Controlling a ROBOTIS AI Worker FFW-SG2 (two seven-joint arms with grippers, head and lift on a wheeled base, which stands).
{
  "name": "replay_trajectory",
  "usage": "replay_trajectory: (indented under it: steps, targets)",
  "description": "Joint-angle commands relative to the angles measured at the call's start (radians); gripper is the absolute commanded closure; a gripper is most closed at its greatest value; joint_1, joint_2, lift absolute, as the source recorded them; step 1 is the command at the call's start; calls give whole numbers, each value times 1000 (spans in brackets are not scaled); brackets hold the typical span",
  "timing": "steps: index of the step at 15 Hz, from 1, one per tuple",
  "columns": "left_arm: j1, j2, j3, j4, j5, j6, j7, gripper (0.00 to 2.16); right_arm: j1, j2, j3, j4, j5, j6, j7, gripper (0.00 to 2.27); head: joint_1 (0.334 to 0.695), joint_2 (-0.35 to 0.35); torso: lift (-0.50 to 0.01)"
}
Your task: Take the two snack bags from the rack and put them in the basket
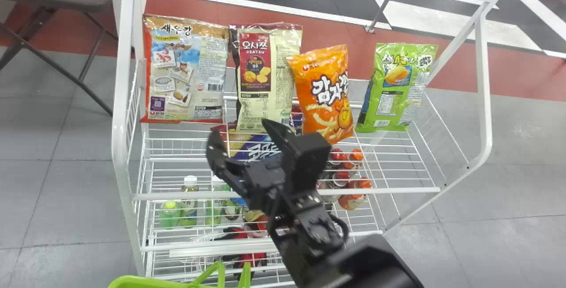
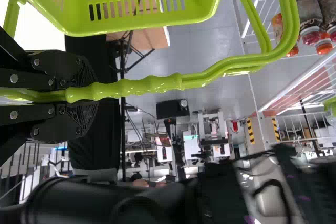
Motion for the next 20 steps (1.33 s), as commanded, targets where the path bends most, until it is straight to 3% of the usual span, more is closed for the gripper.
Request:
replay_trajectory:
  steps: [1,3,12,17,19,20]
  targets:
    - [2,2,1,4,3,1,-3,1649,-128,11,56,68,0,76,-8,178,695,-304,-10]
    - [4,2,1,9,4,1,-6,1646,-206,31,79,134,9,125,-20,178,695,-231,-10]
    - [-4,30,44,29,19,1,4,1646,-528,131,95,582,-22,-13,-19,181,695,-108,-10]
    - [-36,30,43,50,26,1,11,1649,-630,133,96,690,-40,30,-17,218,695,-73,-10]
    - [-52,31,38,66,30,1,12,1649,-637,133,96,690,-39,91,-3,842,695,-76,-10]
    - [-58,31,40,75,36,1,14,1646,-637,133,115,689,-31,97,-3,1507,695,-80,-10]
